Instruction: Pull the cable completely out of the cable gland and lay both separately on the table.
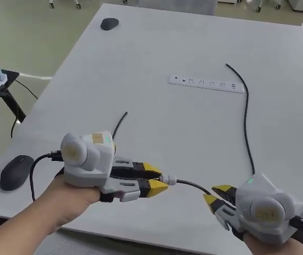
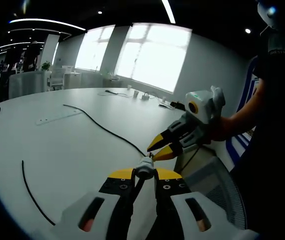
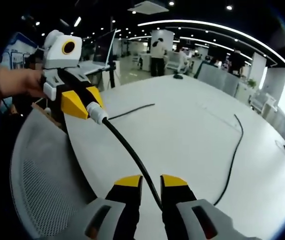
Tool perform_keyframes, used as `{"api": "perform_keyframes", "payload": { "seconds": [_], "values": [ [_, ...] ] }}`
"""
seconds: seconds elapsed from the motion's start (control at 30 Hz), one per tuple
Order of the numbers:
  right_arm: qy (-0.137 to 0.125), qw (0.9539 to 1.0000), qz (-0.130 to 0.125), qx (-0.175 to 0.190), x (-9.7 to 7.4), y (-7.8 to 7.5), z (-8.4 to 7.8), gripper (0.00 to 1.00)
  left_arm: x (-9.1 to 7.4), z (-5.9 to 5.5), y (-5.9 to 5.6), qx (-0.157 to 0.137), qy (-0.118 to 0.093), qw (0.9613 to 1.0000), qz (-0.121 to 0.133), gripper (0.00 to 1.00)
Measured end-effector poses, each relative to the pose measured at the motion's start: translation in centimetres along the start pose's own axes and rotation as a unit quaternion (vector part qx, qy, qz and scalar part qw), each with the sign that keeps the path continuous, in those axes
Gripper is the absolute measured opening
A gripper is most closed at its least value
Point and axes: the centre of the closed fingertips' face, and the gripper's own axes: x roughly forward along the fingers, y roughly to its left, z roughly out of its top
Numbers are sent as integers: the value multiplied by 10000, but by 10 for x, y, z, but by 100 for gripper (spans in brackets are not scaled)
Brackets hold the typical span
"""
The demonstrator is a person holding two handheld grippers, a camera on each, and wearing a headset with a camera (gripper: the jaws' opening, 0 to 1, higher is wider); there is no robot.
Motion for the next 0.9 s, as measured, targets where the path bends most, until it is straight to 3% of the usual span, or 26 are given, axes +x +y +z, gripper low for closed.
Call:
{"api": "perform_keyframes", "payload": {
  "seconds": [0.17,0.4,0.73,0.9],
  "values": [
    [-137,9975,56,-694,-1,15,23,14,0,0,0,20,11,10000,1,15],
    [-177,9868,64,-1610,8,34,43,12,0,2,0,68,-19,10000,-14,15],
    [-279,9799,101,-1971,11,47,53,8,2,1,-2,146,62,9998,-80,15],
    [-255,9818,138,-1877,12,44,51,4,3,0,-3,151,105,9998,-100,15]
  ]
}}
